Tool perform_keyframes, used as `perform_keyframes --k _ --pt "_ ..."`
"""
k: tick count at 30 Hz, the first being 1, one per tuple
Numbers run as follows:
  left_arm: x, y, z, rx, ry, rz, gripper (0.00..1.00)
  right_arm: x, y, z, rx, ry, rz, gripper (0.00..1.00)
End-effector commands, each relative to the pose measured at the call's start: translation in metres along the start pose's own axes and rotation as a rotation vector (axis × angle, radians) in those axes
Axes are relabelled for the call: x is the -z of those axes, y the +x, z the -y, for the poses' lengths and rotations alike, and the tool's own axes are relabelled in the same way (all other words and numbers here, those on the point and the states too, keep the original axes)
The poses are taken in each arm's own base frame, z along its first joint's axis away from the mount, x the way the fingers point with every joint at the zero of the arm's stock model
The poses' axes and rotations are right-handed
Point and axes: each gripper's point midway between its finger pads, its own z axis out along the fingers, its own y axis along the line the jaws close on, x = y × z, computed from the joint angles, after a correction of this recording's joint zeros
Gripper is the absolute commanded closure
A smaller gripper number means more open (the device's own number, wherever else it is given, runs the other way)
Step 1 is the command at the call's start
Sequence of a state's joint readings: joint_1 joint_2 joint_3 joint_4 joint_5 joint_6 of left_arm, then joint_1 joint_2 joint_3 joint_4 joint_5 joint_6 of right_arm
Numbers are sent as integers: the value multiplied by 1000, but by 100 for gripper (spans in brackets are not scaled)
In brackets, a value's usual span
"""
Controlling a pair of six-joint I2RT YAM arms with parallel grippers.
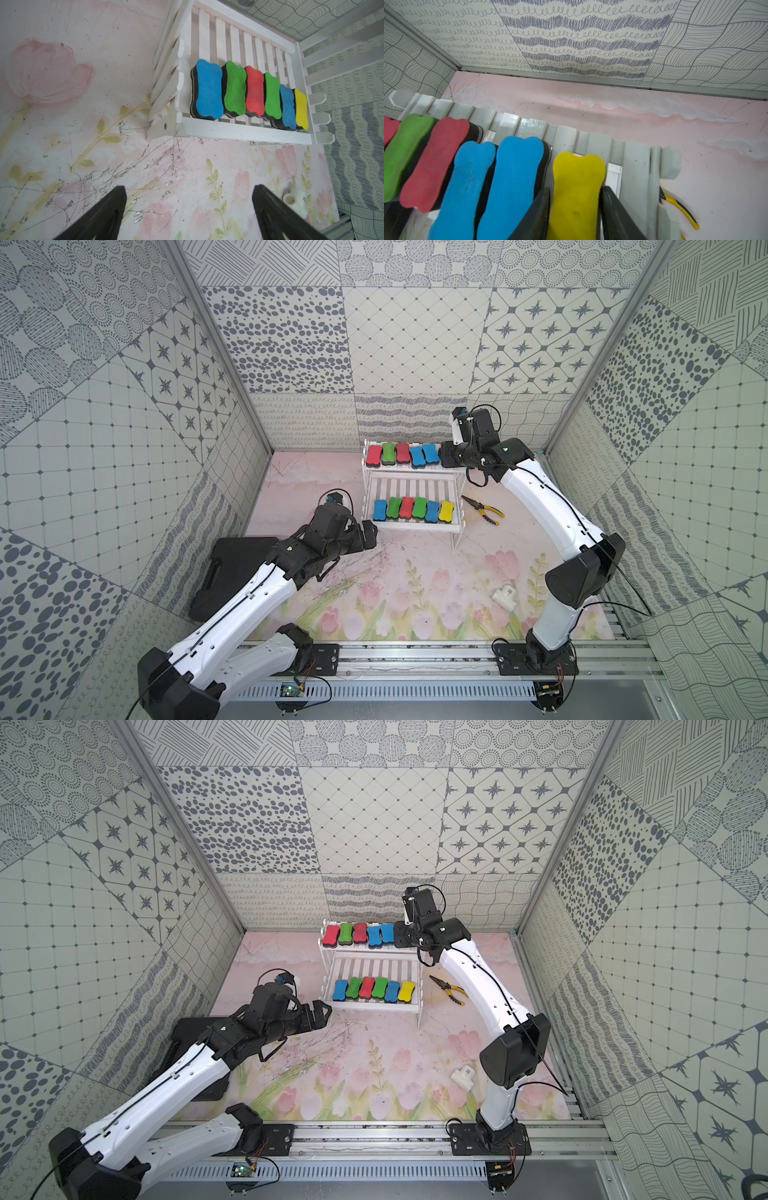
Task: Remove the whiteboard erasers from the shelf
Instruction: Pick up the whiteboard eraser from the shelf.
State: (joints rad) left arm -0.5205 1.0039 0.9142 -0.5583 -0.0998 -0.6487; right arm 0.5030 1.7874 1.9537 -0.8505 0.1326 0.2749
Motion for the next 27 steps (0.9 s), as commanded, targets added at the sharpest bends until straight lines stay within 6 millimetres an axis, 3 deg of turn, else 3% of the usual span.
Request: perform_keyframes --k 1,7,11,18,23,27 --pt "0 2 -1 20 -1 -9 0 -2 2 0 3 9 3 64" --pt "0 6 -3 53 11 -3 0 44 -22 -11 -19 -62 113 66" --pt "3 11 -4 66 33 -1 1 76 -5 -20 -31 -117 152 66" --pt "8 28 -4 93 89 -33 0 116 83 -17 -149 -226 160 67" --pt "14 32 -9 92 94 -10 1 112 157 -16 -185 -245 91 67" --pt "15 32 -13 80 75 0 1 95 213 -22 -199 -240 20 67"
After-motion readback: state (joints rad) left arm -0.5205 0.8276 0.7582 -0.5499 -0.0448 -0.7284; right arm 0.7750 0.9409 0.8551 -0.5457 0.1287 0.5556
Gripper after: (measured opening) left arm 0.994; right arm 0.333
